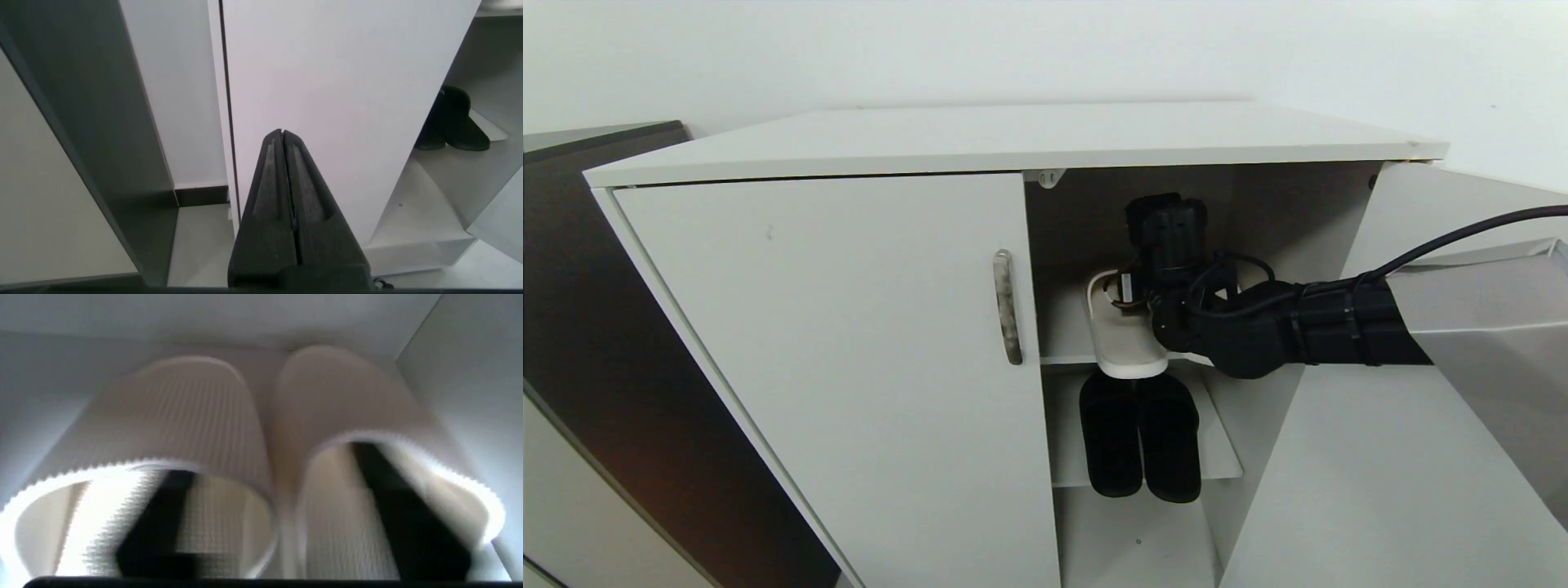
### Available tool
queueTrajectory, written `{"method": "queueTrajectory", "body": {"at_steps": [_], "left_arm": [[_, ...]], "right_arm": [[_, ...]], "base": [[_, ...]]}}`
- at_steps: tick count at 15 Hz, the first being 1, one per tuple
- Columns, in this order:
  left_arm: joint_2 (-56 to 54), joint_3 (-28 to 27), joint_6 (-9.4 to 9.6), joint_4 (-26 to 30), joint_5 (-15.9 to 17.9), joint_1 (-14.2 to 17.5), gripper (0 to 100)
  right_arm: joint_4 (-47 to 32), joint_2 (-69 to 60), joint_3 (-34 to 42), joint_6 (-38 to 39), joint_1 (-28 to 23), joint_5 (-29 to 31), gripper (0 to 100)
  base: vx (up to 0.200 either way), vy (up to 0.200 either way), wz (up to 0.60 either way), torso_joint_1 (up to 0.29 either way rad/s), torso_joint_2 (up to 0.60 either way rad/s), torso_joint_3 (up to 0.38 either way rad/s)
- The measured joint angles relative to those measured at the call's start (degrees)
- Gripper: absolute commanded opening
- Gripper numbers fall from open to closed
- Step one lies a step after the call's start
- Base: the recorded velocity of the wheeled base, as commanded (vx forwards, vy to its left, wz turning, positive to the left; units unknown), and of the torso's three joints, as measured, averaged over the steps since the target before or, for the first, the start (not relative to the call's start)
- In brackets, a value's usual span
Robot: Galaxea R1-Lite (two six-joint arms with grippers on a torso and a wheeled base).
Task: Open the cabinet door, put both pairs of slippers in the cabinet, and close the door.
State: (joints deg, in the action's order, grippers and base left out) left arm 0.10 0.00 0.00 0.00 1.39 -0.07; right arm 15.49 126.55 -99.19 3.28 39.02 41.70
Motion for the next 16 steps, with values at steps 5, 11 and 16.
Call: {"method": "queueTrajectory", "body": {"at_steps": [5,11,16], "left_arm": [[0.0,0.0,0.00,0.0,0.0,0.0,0],[0.0,0.0,0.00,0.0,0.0,0.0,0],[0.0,0.0,0.00,0.0,0.0,0.0,0]], "right_arm": [[0.0,-4.5,7.3,0.1,2.1,1.5,100],[5.2,-16.2,27.9,1.5,9.4,4.1,0],[17.6,-24.4,45.9,1.6,13.7,3.8,0]], "base": [[0.000,0.000,0.00,0.000,0.00,0.000],[0.000,0.000,0.00,0.000,0.00,0.000],[0.000,0.000,0.00,0.000,0.00,0.000]]}}
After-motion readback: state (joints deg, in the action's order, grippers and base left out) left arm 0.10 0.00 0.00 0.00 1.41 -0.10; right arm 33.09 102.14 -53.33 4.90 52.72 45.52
